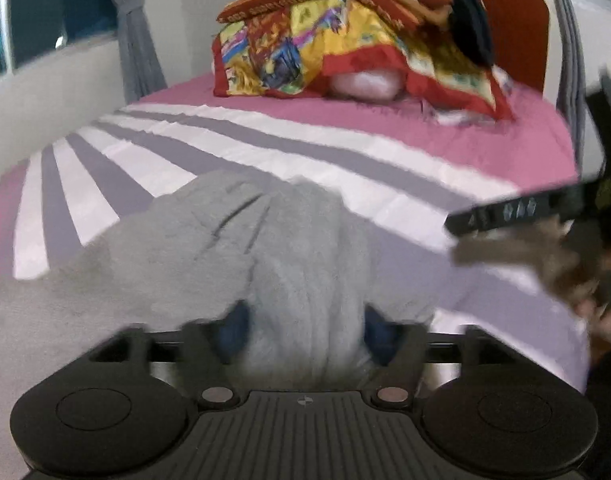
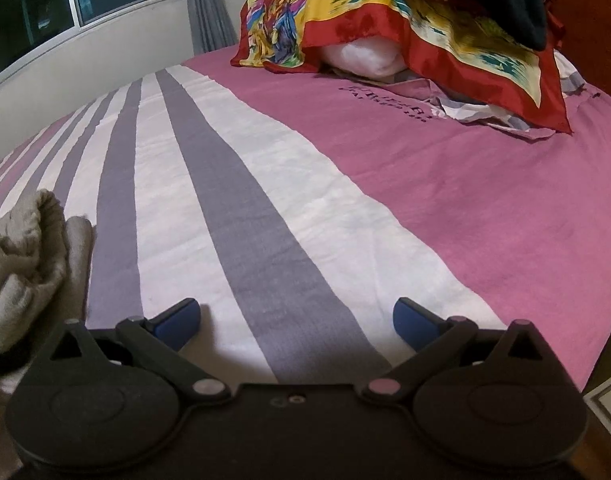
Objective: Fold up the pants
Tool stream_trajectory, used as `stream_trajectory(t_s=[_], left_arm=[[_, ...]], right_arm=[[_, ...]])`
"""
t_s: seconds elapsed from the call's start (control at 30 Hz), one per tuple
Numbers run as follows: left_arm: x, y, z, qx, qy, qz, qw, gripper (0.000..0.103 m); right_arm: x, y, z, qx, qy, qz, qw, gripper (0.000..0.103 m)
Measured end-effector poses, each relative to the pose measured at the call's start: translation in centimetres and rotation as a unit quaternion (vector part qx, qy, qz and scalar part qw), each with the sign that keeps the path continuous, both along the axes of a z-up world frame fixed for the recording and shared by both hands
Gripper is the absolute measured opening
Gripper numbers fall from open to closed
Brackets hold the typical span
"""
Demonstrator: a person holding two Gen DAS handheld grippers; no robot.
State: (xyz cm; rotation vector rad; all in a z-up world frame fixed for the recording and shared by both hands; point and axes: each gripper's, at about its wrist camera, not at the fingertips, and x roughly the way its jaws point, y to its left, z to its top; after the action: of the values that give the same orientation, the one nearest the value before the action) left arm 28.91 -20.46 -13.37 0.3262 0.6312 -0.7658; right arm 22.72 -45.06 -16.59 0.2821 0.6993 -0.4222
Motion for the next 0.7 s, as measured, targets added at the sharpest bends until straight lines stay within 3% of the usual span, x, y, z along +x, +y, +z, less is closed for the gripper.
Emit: stream_trajectory(t_s=[0.1, 0.23, 0.3, 0.37, 0.5, 0.6, 0.7], left_arm=[[-1.0, 1.2, 1.0, -0.033, 0.007, 0.004, 0.9994, 0.071], [-4.3, 6.4, 2.6, -0.067, -0.030, 0.058, 0.9956, 0.074], [-6.0, 11.2, 3.0, -0.084, -0.047, 0.108, 0.9896, 0.074], [-7.5, 15.8, 2.5, -0.079, -0.056, 0.156, 0.9830, 0.074], [-9.7, 22.2, 0.6, -0.064, -0.032, 0.210, 0.9750, 0.074], [-10.3, 23.7, -0.7, -0.042, -0.030, 0.209, 0.9766, 0.074], [-9.6, 23.7, -1.9, -0.034, -0.024, 0.206, 0.9776, 0.074]], right_arm=[[-0.3, -0.2, 0.1, 0.007, -0.007, -0.002, 1.000, 0.103], [-1.1, -0.9, 0.3, 0.033, -0.024, -0.001, 0.999, 0.103], [-3.0, -1.6, 1.1, 0.073, -0.078, -0.002, 0.994, 0.103], [-4.0, -2.0, 1.7, 0.142, -0.127, 0.013, 0.982, 0.103], [-2.9, 1.2, 2.3, 0.198, -0.130, 0.086, 0.968, 0.103], [-2.2, 3.6, 1.9, 0.235, -0.125, 0.118, 0.957, 0.103], [-1.9, 4.9, 1.1, 0.285, -0.142, 0.134, 0.938, 0.100]])
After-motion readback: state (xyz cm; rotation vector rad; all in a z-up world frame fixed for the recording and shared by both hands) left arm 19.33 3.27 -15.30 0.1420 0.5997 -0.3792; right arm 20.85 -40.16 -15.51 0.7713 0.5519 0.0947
